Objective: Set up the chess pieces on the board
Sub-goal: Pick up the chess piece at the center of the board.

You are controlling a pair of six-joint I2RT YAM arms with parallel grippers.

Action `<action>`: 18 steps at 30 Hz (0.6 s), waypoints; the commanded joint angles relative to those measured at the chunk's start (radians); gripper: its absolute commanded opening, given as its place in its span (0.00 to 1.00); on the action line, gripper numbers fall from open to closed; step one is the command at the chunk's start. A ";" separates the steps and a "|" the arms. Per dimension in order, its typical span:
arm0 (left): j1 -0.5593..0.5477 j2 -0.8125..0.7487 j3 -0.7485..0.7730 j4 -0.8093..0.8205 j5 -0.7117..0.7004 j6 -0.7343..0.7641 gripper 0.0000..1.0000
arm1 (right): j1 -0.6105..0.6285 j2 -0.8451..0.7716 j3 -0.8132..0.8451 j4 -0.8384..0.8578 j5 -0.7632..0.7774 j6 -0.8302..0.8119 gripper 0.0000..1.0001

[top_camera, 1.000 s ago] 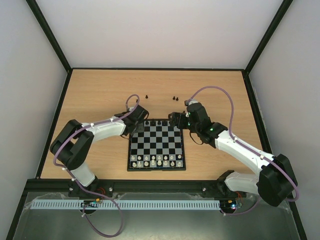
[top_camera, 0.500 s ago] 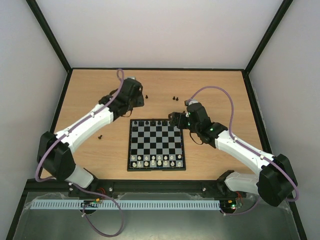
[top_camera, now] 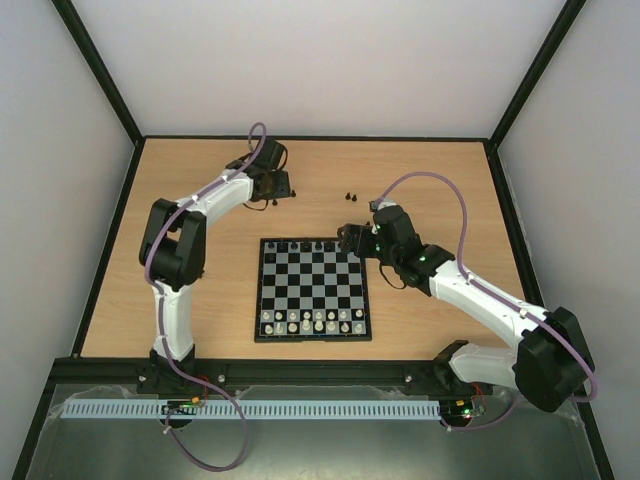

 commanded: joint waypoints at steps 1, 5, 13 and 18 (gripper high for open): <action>0.022 0.066 0.085 -0.034 0.054 0.031 0.64 | -0.002 0.011 -0.003 -0.017 0.011 -0.013 0.99; 0.026 0.117 0.127 -0.049 0.058 0.042 0.63 | -0.002 0.017 -0.003 -0.017 0.007 -0.013 0.99; 0.036 0.181 0.159 -0.071 0.071 0.046 0.52 | -0.002 0.017 0.000 -0.018 0.002 -0.014 0.99; 0.039 0.182 0.148 -0.074 0.063 0.045 0.46 | -0.002 0.018 0.001 -0.020 -0.004 -0.014 0.99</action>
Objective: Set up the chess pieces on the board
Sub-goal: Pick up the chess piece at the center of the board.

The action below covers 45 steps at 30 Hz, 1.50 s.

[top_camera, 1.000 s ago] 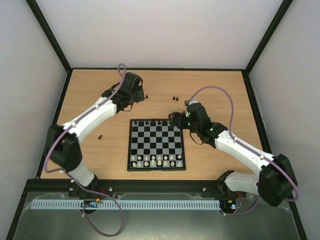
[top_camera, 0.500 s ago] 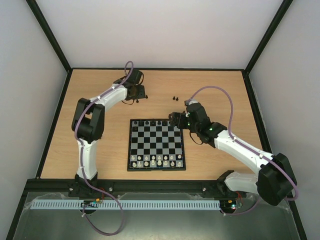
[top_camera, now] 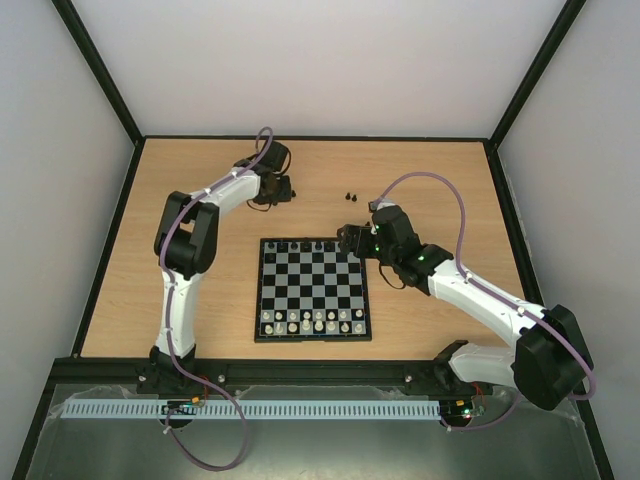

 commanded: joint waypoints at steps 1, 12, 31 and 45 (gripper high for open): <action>0.009 0.003 0.011 -0.026 0.001 0.009 0.46 | -0.001 0.005 0.001 -0.019 -0.003 -0.013 0.99; 0.027 0.017 0.009 -0.032 0.001 0.008 0.36 | -0.001 0.003 0.001 -0.021 -0.006 -0.014 0.99; 0.028 0.043 -0.006 -0.035 0.001 0.008 0.29 | -0.001 0.006 0.001 -0.018 -0.010 -0.014 0.99; 0.034 0.043 -0.034 -0.021 -0.003 0.007 0.25 | -0.002 0.009 0.001 -0.017 -0.011 -0.014 0.99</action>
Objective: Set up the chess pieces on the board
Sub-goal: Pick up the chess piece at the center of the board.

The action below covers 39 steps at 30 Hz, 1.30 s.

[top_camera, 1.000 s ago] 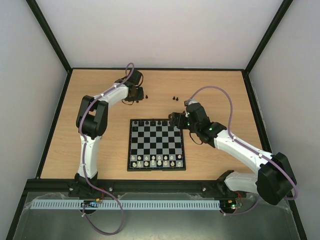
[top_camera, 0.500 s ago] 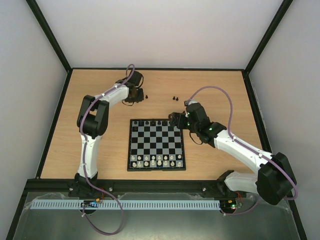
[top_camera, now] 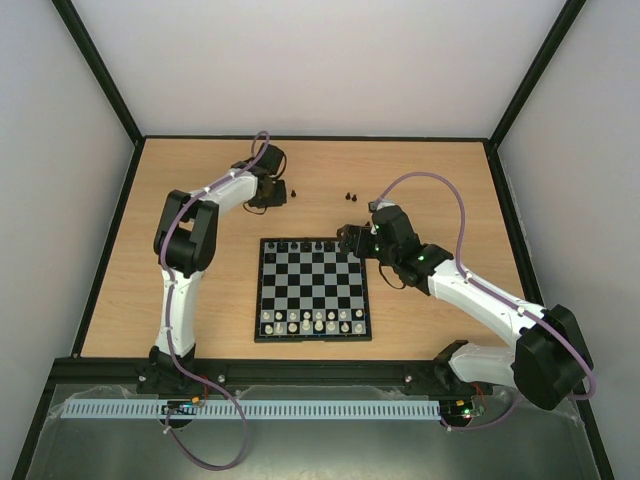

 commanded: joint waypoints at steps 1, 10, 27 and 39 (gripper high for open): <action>0.010 0.024 -0.012 -0.011 -0.002 0.002 0.25 | -0.001 0.008 0.001 -0.016 -0.010 -0.014 0.99; 0.012 0.029 -0.001 0.002 0.004 0.003 0.20 | -0.001 0.010 0.001 -0.015 -0.010 -0.014 0.99; 0.013 0.005 -0.020 0.007 -0.002 0.005 0.05 | -0.002 0.014 0.002 -0.015 -0.009 -0.014 0.99; -0.031 -0.394 -0.253 -0.009 -0.079 0.001 0.07 | -0.002 0.003 -0.001 -0.012 -0.027 -0.011 0.99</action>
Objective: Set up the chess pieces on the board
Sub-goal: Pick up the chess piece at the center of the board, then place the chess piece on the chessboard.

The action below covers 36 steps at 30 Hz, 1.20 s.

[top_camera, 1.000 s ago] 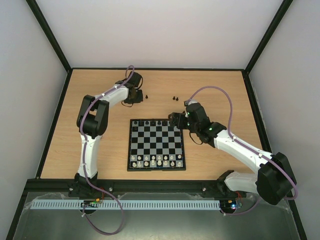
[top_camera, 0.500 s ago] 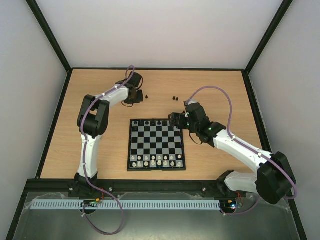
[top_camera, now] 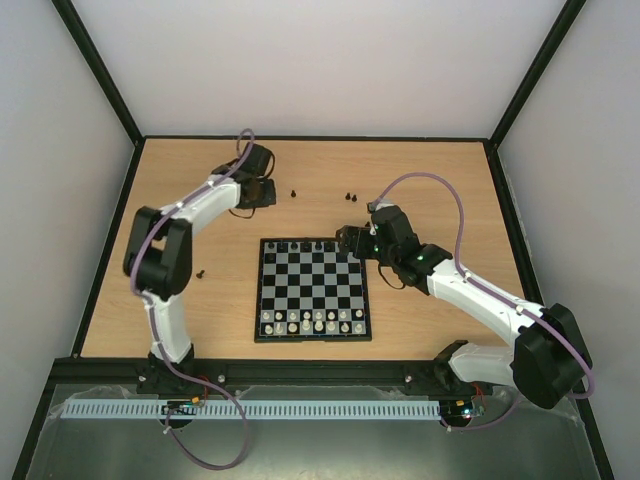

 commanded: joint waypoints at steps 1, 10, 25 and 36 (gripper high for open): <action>-0.037 -0.204 -0.079 -0.025 -0.053 -0.004 0.07 | -0.001 -0.007 -0.002 -0.013 -0.012 -0.010 1.00; -0.179 -0.504 -0.343 -0.091 -0.067 -0.051 0.10 | -0.001 -0.020 -0.004 -0.011 -0.030 -0.005 0.99; -0.386 -0.517 -0.453 -0.084 -0.098 -0.151 0.11 | -0.002 -0.029 -0.005 -0.014 -0.021 -0.005 0.99; -0.395 -0.343 -0.445 0.040 -0.118 -0.155 0.11 | -0.001 -0.028 -0.004 -0.018 -0.011 -0.008 0.99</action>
